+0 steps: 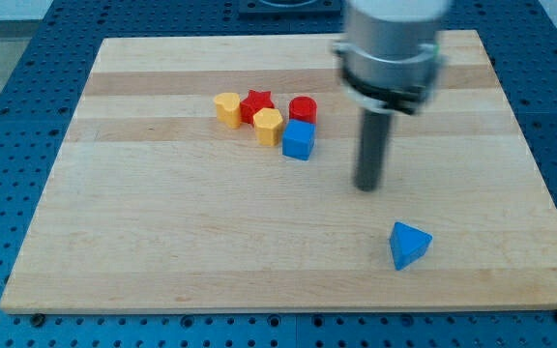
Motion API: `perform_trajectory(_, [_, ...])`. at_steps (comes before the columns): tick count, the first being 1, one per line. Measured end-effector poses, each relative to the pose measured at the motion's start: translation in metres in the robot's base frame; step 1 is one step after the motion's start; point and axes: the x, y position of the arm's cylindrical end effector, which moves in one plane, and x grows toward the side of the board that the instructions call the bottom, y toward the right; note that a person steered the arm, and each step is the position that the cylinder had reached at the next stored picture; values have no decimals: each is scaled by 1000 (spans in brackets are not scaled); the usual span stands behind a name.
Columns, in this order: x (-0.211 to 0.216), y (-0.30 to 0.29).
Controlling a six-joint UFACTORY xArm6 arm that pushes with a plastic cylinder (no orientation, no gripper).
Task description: Push the blue triangle below the yellow hexagon
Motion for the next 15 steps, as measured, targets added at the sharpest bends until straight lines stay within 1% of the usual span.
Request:
perform_trajectory(1, [61,57])
perform_trajectory(2, [90,55])
perform_trajectory(3, [90,39])
perform_trajectory(5, [83,-9])
perform_trajectory(6, [78,-23])
perform_trajectory(8, [53,-27])
perform_trajectory(10, [53,-54])
perform_trajectory(11, [46,-64])
perform_trajectory(13, [0,-79])
perform_trajectory(15, [-1,-142])
